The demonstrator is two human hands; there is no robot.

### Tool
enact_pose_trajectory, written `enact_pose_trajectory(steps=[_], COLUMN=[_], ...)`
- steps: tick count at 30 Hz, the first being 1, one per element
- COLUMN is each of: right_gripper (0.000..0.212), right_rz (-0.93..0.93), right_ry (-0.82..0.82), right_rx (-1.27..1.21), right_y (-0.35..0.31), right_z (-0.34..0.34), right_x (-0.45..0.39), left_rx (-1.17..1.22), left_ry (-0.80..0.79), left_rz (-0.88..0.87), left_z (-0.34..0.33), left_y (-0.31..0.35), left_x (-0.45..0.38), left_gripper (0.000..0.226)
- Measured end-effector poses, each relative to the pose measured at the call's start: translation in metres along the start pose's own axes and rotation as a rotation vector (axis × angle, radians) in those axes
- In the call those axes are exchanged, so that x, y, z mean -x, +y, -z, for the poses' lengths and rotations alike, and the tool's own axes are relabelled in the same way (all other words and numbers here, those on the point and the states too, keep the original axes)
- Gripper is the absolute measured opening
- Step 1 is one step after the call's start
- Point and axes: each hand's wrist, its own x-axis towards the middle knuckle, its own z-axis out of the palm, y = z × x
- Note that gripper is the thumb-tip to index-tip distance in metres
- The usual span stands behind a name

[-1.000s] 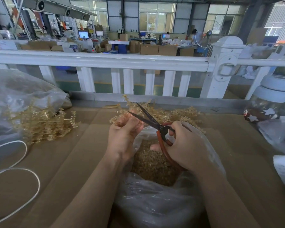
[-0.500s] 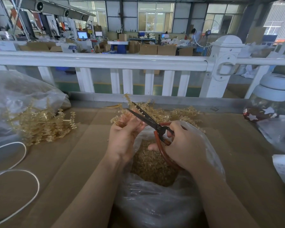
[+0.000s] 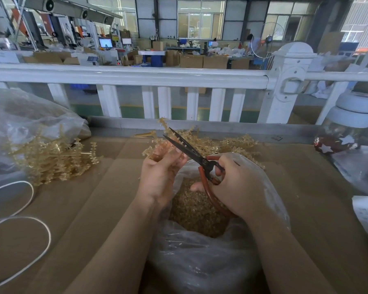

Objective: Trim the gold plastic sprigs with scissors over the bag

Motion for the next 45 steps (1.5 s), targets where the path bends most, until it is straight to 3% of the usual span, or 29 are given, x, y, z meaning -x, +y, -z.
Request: enact_pose_trajectory(steps=[10, 21, 30, 39, 45], right_gripper=[0.062, 0.066, 0.061, 0.063, 0.061], right_rz=[0.003, 0.033, 0.024, 0.013, 0.039], right_ry=[0.068, 0.121, 0.191, 0.206, 0.188], right_rx=[-0.039, -0.012, -0.165, -0.125, -0.07], right_y=[0.0, 0.002, 0.007, 0.003, 0.001], right_z=[-0.004, -0.005, -0.022, -0.012, -0.005], right_x=[0.0, 0.001, -0.002, 0.0, 0.003], left_rx=[-0.002, -0.035, 0.021, -0.067, 0.018], left_ry=[0.045, 0.039, 0.043, -0.027, -0.074], left_rz=[0.001, 0.021, 0.056, 0.041, 0.071], left_z=[-0.002, -0.002, 0.001, -0.002, -0.002], left_y=[0.0, -0.002, -0.003, -0.003, -0.001], left_x=[0.0, 0.0, -0.002, 0.001, 0.001], left_gripper=[0.01, 0.006, 0.01, 0.013, 0.011])
